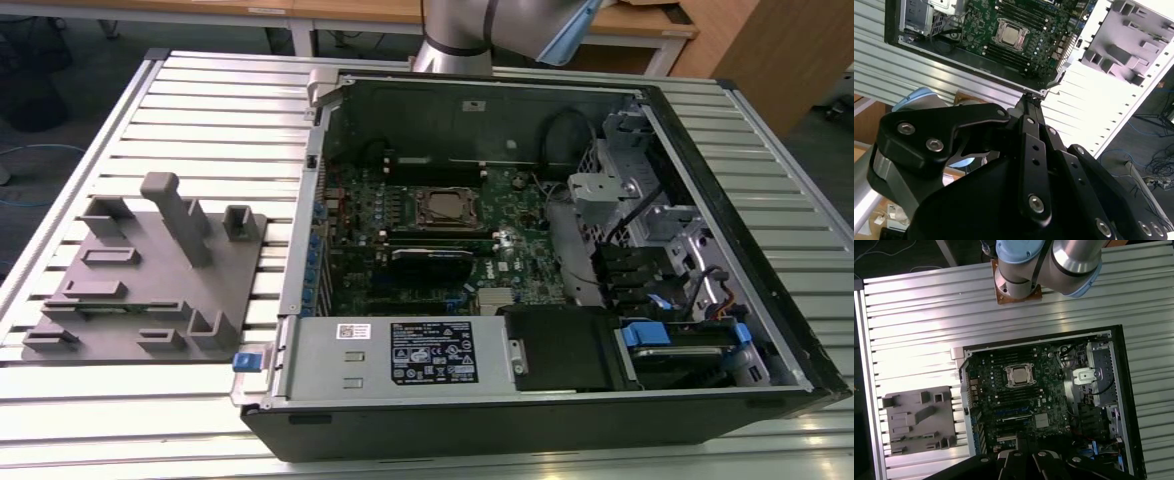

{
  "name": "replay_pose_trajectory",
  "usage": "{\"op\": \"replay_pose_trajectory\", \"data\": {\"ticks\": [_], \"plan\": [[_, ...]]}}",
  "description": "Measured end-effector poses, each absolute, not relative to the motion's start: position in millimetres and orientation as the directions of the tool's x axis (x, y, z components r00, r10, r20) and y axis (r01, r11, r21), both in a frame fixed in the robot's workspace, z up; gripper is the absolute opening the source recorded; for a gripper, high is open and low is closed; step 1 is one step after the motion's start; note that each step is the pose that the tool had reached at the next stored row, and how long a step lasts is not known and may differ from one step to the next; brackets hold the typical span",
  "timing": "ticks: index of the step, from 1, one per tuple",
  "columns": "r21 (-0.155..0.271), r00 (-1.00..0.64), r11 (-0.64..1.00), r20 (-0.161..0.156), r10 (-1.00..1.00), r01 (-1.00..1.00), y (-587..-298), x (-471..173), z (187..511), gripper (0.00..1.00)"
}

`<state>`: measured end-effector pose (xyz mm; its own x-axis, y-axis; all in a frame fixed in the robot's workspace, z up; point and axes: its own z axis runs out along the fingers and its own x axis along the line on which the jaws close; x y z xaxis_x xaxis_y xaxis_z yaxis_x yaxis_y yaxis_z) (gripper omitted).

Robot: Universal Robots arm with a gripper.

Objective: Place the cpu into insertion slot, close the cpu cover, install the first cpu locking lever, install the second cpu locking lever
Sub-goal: 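Install the second cpu locking lever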

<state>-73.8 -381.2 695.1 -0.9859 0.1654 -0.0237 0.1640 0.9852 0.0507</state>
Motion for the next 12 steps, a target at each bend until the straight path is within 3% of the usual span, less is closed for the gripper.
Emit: {"op": "replay_pose_trajectory", "data": {"ticks": [12], "plan": [[0.052, -0.986, 0.985, -0.034, 0.165, 0.164, -381.1, -73.7, 691.8, 0.11]]}}
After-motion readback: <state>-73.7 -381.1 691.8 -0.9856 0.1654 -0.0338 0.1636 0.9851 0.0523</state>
